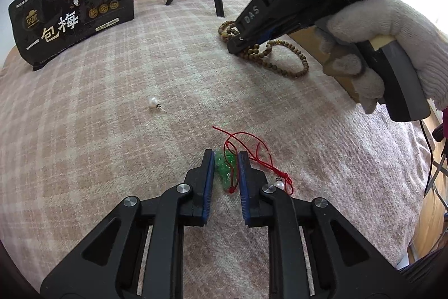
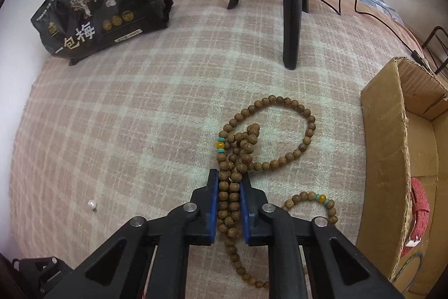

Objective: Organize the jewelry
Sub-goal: 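Close the left tool on the green charm while the right tool grips the wooden bead strand, then carry the charm and the bead strand over the cardboard box with both tools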

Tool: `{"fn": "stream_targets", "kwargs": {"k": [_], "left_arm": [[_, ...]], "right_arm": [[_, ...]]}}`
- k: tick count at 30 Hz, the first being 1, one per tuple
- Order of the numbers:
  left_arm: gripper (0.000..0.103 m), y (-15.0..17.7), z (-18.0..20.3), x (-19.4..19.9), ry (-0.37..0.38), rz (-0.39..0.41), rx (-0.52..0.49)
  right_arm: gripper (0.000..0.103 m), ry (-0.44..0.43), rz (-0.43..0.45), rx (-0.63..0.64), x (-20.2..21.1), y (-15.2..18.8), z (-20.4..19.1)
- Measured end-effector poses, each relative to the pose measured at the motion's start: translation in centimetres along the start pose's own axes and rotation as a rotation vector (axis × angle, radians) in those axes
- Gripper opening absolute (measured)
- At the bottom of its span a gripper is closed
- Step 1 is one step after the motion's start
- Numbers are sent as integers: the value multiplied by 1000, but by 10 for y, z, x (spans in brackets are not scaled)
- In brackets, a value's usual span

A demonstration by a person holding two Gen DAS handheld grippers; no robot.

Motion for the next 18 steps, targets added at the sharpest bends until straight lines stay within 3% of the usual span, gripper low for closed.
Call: {"fn": "stream_targets", "kwargs": {"k": [7, 18], "left_arm": [[15, 2, -8, 15, -4, 42, 64], [15, -6, -3, 59, -31, 124, 80]], "right_arm": [[10, -50, 45, -5, 28, 14, 0], [10, -106, 116, -25, 79, 27, 12]]}}
Point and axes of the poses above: each gripper's, at about its wrist camera, not at the fingertips, and x roughly against the way its jaws point, z to its right, y to its underside, the point moved 7 cm from there along -x, roughly the way its jaws point, and after that the axes turned 14 degrees about y, right-handed, at the moved point
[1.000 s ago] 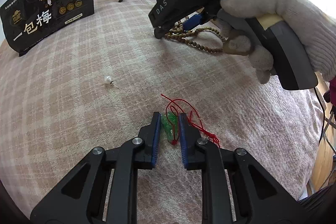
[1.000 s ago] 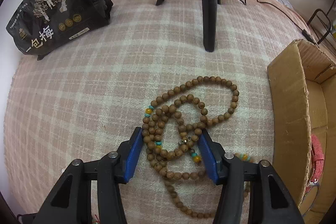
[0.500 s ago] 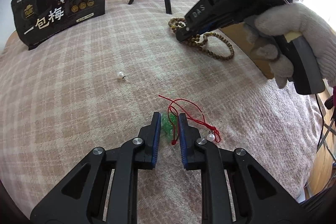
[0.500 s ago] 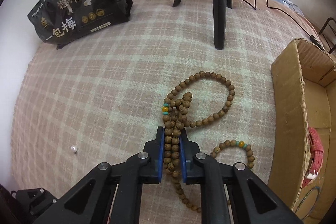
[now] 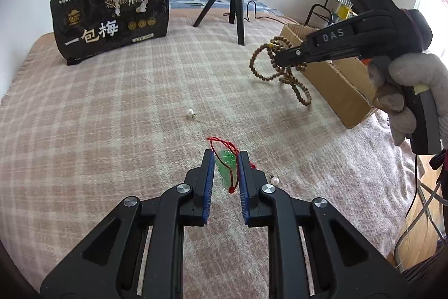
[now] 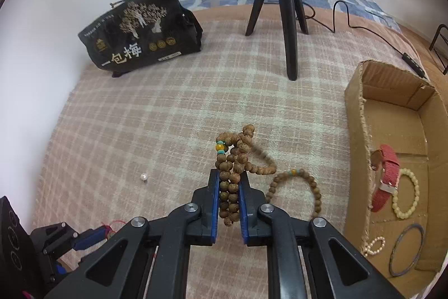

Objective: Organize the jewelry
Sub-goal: 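Carry the charm and the bead strand over the cardboard box with both tools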

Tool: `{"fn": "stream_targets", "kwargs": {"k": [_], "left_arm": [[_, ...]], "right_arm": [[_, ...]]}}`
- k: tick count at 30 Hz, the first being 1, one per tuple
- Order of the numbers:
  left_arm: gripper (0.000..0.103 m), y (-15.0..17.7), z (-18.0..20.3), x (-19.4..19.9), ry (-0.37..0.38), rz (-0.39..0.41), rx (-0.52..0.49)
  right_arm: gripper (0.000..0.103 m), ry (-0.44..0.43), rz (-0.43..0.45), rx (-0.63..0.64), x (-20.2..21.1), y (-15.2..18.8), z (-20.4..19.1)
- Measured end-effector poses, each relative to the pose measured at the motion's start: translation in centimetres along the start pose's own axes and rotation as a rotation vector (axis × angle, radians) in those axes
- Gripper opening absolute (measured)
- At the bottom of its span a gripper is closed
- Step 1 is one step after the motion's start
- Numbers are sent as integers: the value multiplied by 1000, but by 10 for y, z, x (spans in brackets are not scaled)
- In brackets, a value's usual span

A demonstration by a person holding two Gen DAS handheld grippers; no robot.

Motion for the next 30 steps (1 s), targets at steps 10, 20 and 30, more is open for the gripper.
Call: {"fn": "stream_targets", "kwargs": {"k": [10, 20, 30], "left_arm": [[15, -5, 18, 30, -5, 46, -22], [15, -19, 41, 47, 9, 87, -53], [15, -37, 70, 55, 40, 116, -95]], "right_arm": [[10, -35, 59, -3, 42, 7, 3], [10, -54, 124, -5, 84, 11, 10], [10, -73, 187, -14, 126, 17, 29]]}}
Point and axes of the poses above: each gripper's, at about its wrist camera, not at the fingertips, and x roughly against the way its jaws point, z to its right, y to its underside, the point moved 7 cm from there along -x, roughly the way its jaws point, and after that the axes turned 14 degrees about y, right-handed, at the moved point
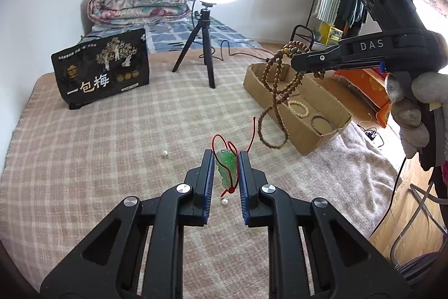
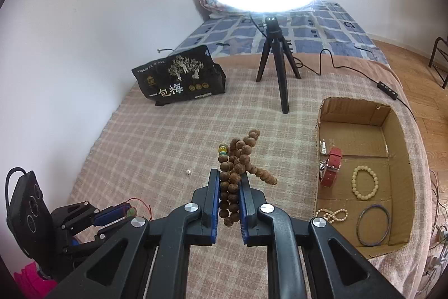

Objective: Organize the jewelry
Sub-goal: 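Carry the charm and the bead strand over the cardboard box with both tools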

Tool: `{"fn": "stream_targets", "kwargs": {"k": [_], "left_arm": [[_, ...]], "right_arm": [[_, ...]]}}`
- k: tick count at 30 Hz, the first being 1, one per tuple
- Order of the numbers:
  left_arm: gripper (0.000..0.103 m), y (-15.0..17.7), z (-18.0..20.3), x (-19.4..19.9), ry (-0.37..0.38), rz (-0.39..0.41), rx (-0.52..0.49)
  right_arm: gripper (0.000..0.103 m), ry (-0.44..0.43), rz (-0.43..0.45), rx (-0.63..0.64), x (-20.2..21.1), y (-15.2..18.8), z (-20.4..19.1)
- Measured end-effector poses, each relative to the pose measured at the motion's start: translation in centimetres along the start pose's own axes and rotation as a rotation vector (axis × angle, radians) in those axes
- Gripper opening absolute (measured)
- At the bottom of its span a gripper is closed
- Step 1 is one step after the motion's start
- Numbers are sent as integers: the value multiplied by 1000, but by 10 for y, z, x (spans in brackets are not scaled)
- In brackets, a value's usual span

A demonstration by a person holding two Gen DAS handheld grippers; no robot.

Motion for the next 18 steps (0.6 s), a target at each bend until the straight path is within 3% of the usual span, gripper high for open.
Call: {"fn": "stream_targets", "kwargs": {"k": [18], "left_arm": [[15, -37, 56, -40, 83, 0, -68]], "right_arm": [[10, 60, 85, -52, 48, -12, 75]]}}
Point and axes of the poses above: each gripper's, at about its wrist camera, not at the fingertips, and x roughly against the way its jaws point, z to its right, y to its underside, the point moved 7 cm from there along -x, roughly the way its jaws point, and after that the axes turned 14 degrees about y, right-handed, at the moved point
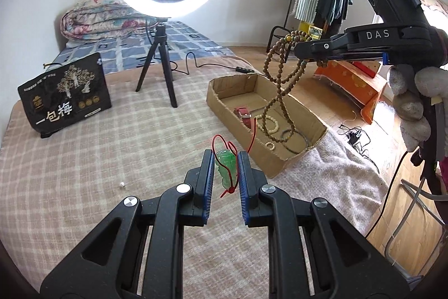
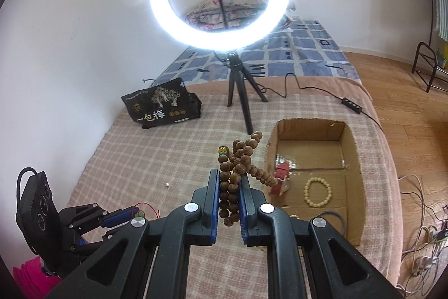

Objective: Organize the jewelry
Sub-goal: 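Carry the charm and the bead strand over the cardboard box with both tools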

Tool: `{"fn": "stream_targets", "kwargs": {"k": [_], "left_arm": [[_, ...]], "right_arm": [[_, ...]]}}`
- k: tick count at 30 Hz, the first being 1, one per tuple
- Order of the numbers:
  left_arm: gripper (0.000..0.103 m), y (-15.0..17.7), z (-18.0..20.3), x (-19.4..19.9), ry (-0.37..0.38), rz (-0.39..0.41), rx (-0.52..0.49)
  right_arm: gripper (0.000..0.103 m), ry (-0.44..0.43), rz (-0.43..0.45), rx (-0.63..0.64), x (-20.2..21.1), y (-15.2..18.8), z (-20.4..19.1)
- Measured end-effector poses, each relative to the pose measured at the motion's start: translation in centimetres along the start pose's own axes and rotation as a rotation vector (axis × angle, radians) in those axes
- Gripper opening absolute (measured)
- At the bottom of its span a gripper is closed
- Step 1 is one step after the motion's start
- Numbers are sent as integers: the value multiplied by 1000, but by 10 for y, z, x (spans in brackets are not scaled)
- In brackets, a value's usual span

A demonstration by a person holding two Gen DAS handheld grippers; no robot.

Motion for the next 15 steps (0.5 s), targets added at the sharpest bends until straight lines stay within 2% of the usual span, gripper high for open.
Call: {"fn": "stream_targets", "kwargs": {"k": [15], "left_arm": [[15, -32, 21, -67, 41, -26, -35]], "right_arm": [[10, 62, 22, -48, -20, -21, 59]]}}
Point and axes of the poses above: each gripper's, at about its wrist camera, not at the fingertips, and x roughly against the way its jaws point, z to its right, y to its underside, the point moved 7 cm from there along -x, roughly the way its jaws point, and after that the axes turned 14 degrees about y, right-handed, at the moved point
